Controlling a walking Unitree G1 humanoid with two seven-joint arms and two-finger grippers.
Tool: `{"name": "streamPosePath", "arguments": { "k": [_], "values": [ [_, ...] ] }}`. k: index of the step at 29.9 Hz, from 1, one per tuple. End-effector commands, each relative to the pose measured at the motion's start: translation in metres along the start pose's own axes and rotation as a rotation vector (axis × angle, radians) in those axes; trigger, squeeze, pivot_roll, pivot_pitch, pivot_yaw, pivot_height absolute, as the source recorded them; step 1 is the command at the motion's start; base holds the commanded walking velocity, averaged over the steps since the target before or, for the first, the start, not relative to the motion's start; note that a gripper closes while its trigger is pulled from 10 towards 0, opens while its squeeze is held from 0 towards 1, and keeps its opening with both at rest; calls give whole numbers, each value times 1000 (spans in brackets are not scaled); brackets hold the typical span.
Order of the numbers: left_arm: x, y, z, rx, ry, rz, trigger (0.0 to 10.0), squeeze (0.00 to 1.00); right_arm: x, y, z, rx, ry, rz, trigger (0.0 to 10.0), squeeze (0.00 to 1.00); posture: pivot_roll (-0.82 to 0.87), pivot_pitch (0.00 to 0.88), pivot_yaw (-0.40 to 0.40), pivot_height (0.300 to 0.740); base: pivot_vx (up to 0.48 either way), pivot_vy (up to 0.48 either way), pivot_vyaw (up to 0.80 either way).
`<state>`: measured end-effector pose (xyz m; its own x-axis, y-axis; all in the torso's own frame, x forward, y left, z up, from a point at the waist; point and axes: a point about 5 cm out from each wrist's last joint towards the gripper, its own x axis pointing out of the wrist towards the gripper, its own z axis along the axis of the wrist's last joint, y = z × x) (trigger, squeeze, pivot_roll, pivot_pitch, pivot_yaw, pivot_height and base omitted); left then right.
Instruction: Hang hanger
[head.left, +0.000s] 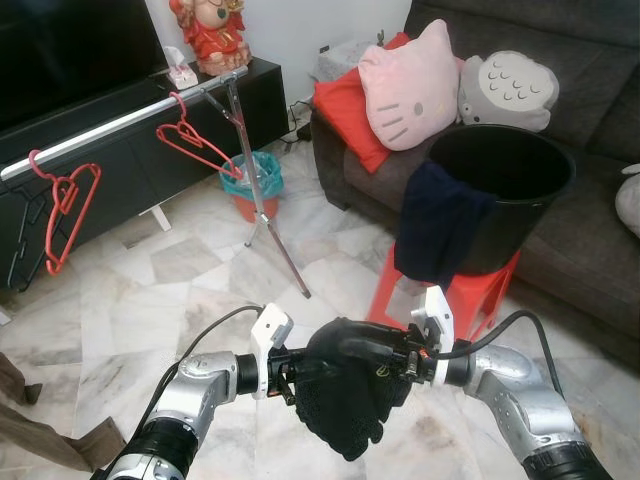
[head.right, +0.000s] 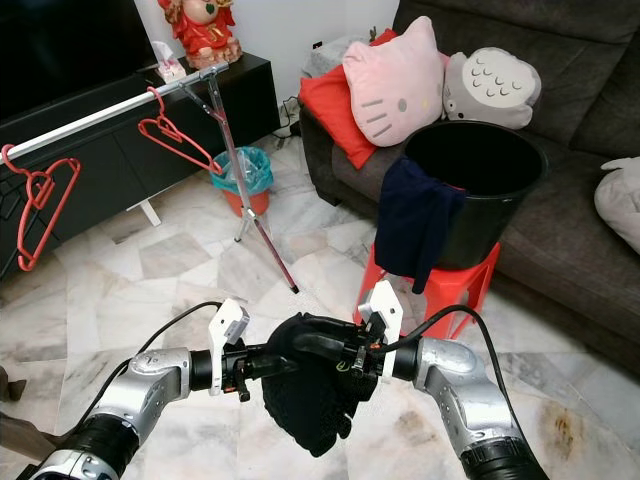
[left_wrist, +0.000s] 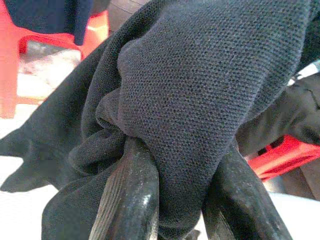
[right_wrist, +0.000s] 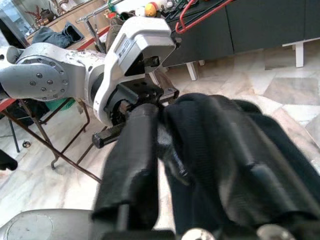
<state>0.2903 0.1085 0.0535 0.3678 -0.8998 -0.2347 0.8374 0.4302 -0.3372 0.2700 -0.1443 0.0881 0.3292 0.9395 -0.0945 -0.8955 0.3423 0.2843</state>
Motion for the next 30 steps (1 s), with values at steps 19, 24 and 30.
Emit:
{"name": "streamPosePath", "arguments": {
  "k": [19,24,30],
  "values": [
    [-8,26,17,37,-96,235,10000,0,-27,10,-44,87,-8,-268,10000,1000,-77,23,103,740,0,0,0],
    [-8,28,18,19,-112,245,10000,0,-35,2,-55,91,-6,-444,10000,596,-77,29,102,740,0,0,0],
    [-9,24,22,20,-109,152,10000,0,-68,-22,-92,188,42,-947,10000,0,-74,34,106,740,0,0,0]
  ]
}}
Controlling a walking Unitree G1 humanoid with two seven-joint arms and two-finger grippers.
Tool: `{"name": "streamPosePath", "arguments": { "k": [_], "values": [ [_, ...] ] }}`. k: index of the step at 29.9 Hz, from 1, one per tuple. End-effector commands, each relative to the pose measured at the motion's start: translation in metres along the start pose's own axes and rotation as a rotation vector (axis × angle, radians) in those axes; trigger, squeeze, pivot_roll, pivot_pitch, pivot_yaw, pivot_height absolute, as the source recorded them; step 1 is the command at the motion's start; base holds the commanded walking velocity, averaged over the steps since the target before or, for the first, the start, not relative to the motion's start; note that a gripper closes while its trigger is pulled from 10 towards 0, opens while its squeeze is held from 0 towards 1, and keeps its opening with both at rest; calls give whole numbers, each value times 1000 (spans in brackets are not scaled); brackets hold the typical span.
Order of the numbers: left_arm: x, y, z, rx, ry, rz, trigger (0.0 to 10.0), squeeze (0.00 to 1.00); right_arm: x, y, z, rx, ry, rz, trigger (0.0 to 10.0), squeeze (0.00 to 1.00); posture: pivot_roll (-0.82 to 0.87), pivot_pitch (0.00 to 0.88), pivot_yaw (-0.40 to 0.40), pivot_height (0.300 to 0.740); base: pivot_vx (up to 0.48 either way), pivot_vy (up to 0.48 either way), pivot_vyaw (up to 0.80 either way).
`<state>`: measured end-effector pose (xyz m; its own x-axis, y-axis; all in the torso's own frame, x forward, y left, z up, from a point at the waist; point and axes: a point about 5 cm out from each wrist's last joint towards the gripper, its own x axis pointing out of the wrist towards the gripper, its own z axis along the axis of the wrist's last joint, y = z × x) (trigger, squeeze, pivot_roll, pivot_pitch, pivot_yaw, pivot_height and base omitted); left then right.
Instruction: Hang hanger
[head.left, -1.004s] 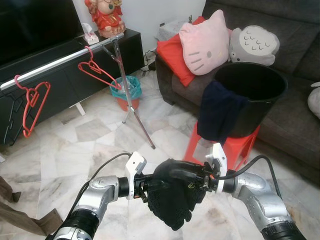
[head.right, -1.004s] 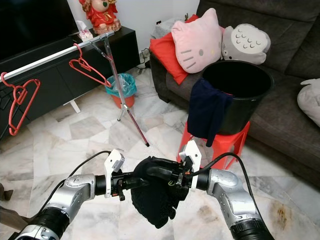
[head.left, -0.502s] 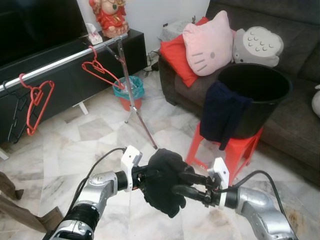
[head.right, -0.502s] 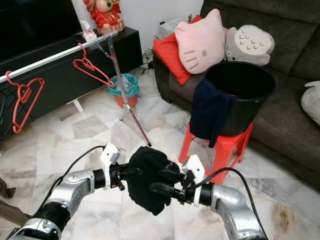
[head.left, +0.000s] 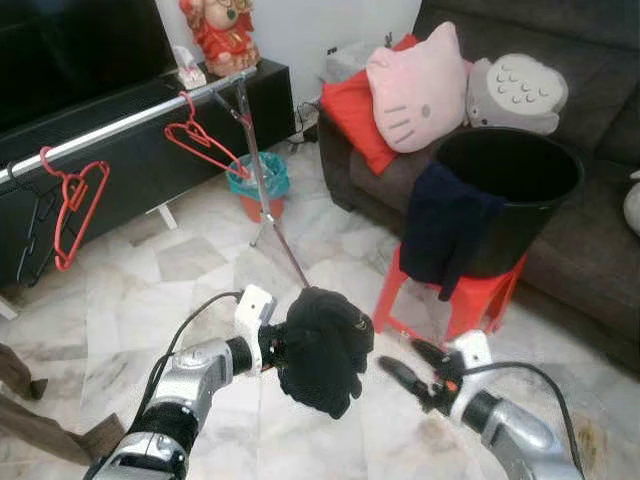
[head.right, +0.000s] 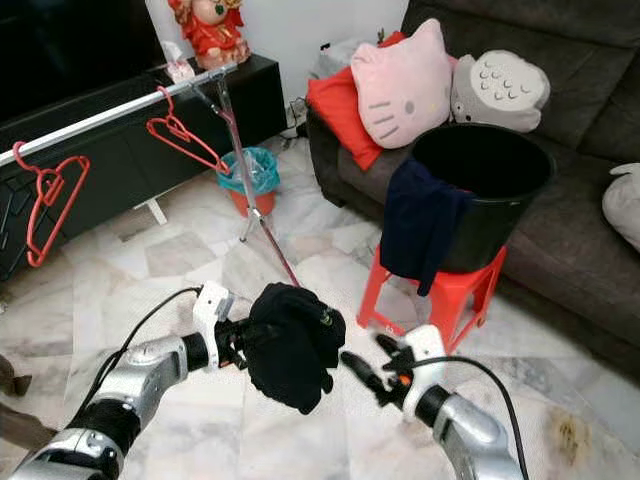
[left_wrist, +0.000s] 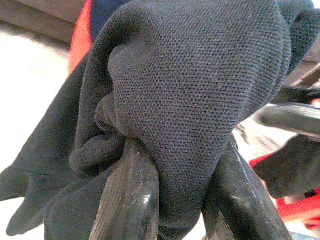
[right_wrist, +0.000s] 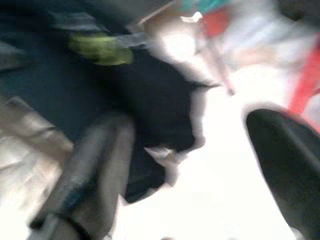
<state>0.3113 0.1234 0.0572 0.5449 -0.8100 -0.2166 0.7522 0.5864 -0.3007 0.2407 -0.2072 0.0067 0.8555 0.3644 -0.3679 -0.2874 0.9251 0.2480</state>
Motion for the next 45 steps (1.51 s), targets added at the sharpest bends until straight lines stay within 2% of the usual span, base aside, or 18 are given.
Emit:
{"name": "streamPosePath", "arguments": {
  "k": [1,8,9,12,16,19,20,22,30,31,35,39,43,45],
  "values": [
    [-2,1,12,23,-27,-47,10000,0,-3,-12,-8,21,11,-136,10000,0,-74,35,107,740,0,0,0],
    [-4,0,15,41,0,-103,10000,0,-9,-25,-20,62,7,-301,10000,0,-67,36,108,740,0,0,0],
    [-6,0,15,42,6,-124,10000,0,-10,-29,-24,52,14,-344,10000,0,-67,37,108,740,0,0,0],
    [-7,-4,16,59,21,-183,10000,0,-12,-32,-29,52,22,-376,10000,0,-61,39,110,740,0,0,0],
    [-10,-5,20,75,39,-247,10000,0,-14,-27,-33,41,23,-303,10000,0,-68,39,113,740,0,0,0],
    [-15,-4,32,79,21,-303,10000,0,-18,-10,-46,13,61,-96,10000,0,-67,41,115,740,0,0,0],
    [-15,-4,32,79,21,-303,10000,0,-18,-10,-46,13,61,-96,10000,0,-67,41,115,740,0,0,0],
    [-19,-6,41,92,16,-369,10000,0,-26,-2,-58,-24,95,-5,10000,0,-65,41,117,740,0,0,0],
    [-28,-7,47,119,55,-452,10000,0,-37,-2,-65,-94,146,61,10000,0,-71,42,124,740,0,0,0],
    [-30,-6,47,122,63,-463,10000,0,-40,0,-67,-100,166,109,10000,0,-72,42,127,740,0,0,0],
    [-32,-6,49,124,62,-465,10000,0,-42,4,-69,-103,193,171,10000,0,-72,42,127,740,0,0,0],
    [-33,-7,54,122,46,-475,10000,0,-44,17,-73,-101,235,317,10000,0,-68,41,130,740,0,0,0],
    [-33,-7,55,122,44,-477,10000,0,-42,22,-67,-99,209,356,10000,0,-68,41,131,740,0,0,0],
    [-33,-7,55,119,42,-477,10000,0,-35,19,-52,-90,130,336,10000,0,-68,40,132,740,0,0,0]
  ]
}}
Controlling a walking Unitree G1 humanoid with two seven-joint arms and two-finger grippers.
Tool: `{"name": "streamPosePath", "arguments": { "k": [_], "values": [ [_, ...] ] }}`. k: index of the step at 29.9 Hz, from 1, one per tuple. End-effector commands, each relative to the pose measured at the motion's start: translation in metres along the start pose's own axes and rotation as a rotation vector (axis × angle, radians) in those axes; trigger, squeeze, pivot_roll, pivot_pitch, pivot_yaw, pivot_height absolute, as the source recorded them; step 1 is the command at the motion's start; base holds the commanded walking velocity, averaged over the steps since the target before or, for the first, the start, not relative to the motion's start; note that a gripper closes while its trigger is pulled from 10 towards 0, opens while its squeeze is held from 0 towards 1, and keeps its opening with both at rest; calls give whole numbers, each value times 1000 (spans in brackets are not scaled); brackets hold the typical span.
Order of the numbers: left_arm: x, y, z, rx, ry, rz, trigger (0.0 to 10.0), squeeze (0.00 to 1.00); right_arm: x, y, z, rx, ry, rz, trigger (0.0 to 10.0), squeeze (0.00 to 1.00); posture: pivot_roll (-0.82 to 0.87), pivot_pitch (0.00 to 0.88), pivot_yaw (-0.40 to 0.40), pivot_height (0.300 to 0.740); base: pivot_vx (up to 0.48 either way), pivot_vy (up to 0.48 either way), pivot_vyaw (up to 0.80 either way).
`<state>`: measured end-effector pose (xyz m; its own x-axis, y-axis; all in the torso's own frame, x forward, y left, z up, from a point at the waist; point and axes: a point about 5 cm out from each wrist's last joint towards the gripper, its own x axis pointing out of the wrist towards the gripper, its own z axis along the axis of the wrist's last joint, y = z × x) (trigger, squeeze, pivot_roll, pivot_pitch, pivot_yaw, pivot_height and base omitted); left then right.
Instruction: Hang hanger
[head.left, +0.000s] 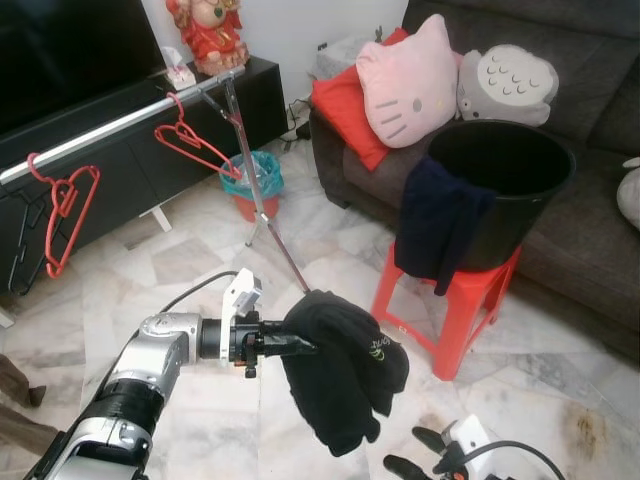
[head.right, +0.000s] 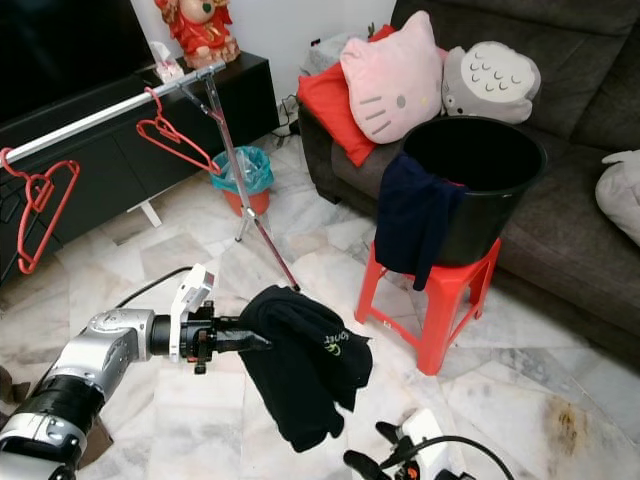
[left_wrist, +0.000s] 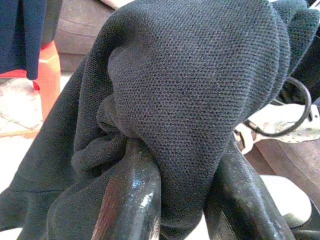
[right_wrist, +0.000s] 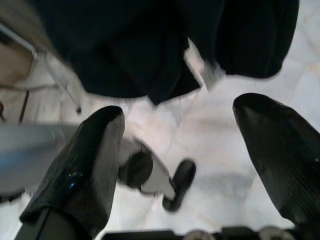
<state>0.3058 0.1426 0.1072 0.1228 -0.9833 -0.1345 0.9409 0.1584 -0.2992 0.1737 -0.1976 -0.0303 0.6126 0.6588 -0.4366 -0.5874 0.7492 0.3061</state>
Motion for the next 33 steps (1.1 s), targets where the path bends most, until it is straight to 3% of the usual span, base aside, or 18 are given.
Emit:
{"name": "streamPosePath", "arguments": {
  "k": [1,7,11,15,19,25,33],
  "values": [
    [-4,0,10,34,-14,-12,10000,0,3,-3,14,-16,-64,-17,10000,0,-68,40,132,740,0,0,0],
    [-5,0,9,21,-19,-1,10000,0,1,-30,34,-58,-107,-222,10000,0,-65,41,131,740,0,0,0],
    [-4,0,8,18,-19,0,10000,0,1,-34,37,-55,-118,-243,10000,0,-64,40,132,740,0,0,0],
    [-3,-1,7,16,-21,0,10000,0,6,-33,43,-74,-122,-210,10000,0,-63,40,133,740,0,0,0],
    [-2,-1,9,17,-25,-3,10000,0,15,-28,54,-34,-171,-108,10000,0,-56,39,132,740,0,0,0],
    [-1,-2,10,15,-30,-12,10000,0,19,-21,57,-29,-150,27,10000,0,-49,41,132,740,0,0,0],
    [0,-4,10,14,-33,-20,10000,0,20,-23,59,-20,-131,74,10000,0,-43,40,131,740,0,0,0]
  ]
}}
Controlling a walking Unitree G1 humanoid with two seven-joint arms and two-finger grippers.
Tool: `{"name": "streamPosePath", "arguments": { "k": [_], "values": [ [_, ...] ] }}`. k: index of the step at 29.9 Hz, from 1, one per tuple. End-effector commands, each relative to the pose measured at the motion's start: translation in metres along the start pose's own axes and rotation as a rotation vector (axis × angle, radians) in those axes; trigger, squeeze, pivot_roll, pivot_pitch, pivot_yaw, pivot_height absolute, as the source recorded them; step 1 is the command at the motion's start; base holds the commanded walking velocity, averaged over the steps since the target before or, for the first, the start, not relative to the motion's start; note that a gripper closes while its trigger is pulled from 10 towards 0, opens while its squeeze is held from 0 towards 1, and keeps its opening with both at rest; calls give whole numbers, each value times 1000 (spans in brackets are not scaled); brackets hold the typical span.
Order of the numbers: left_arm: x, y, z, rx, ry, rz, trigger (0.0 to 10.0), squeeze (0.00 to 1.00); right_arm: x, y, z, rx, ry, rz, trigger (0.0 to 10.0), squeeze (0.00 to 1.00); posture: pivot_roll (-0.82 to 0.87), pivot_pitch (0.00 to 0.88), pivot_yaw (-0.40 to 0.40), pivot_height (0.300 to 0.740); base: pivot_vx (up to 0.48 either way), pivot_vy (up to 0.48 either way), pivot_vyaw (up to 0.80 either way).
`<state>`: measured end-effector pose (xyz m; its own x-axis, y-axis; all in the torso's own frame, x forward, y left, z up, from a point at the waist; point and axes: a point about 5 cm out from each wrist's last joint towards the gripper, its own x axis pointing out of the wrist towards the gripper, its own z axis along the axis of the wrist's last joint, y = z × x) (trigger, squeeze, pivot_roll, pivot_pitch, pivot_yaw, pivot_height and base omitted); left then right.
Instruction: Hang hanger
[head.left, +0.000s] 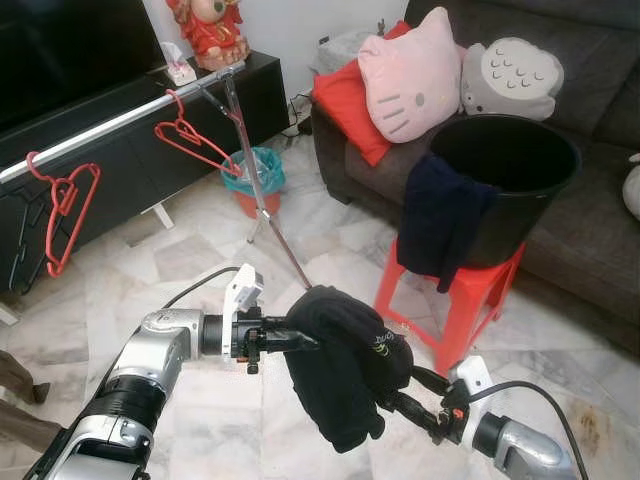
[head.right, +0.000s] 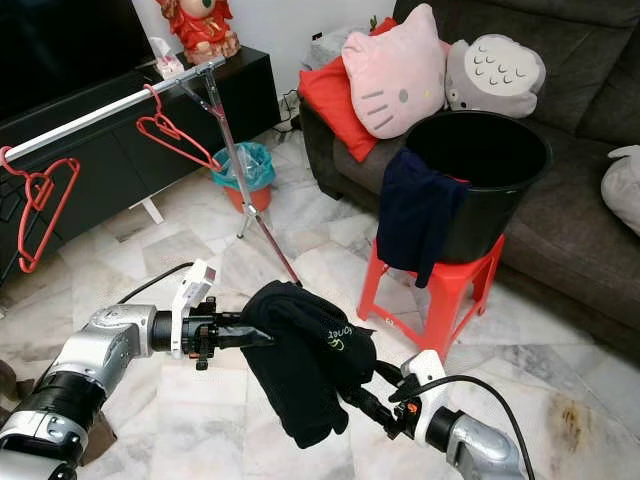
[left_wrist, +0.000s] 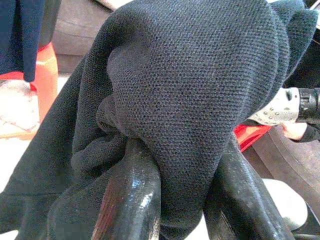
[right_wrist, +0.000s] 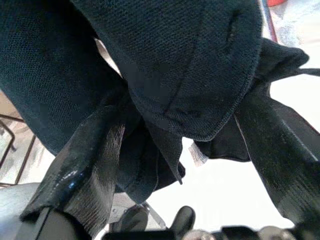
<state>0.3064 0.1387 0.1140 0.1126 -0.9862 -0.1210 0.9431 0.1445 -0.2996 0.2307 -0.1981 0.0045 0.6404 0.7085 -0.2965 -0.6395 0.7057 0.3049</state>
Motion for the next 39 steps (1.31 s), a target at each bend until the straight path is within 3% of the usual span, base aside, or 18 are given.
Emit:
{"name": "streamPosePath", "arguments": {
  "k": [1,4,8,15,23,37,38,39],
  "values": [
    [-3,-2,3,11,-26,-8,10000,0,2,-1,1,9,6,12,10000,0,-40,39,131,740,0,0,0],
    [-3,-3,4,11,-28,-12,10000,0,4,-3,2,-1,13,-3,10000,0,-37,38,131,740,0,0,0],
    [-3,-4,5,10,-30,-16,10000,0,7,-15,6,-26,10,-130,10000,0,-33,39,131,740,0,0,0],
    [-3,-4,5,9,-31,-17,10000,0,10,-15,6,-16,3,-138,10000,0,-28,39,131,740,0,0,0],
    [-2,-5,7,13,-36,-21,10000,0,18,-5,8,107,-43,26,10000,0,-19,36,130,740,0,0,0],
    [0,-6,8,11,-44,-22,10000,0,25,-2,18,158,-86,130,10000,0,-15,35,126,740,0,0,0],
    [0,-6,8,10,-45,-20,10000,0,26,0,20,174,-105,164,0,0,-14,35,124,740,0,0,0],
    [0,-6,8,10,-45,-19,10000,0,27,2,21,178,-109,184,0,0,-13,35,124,740,0,0,0]
  ]
}}
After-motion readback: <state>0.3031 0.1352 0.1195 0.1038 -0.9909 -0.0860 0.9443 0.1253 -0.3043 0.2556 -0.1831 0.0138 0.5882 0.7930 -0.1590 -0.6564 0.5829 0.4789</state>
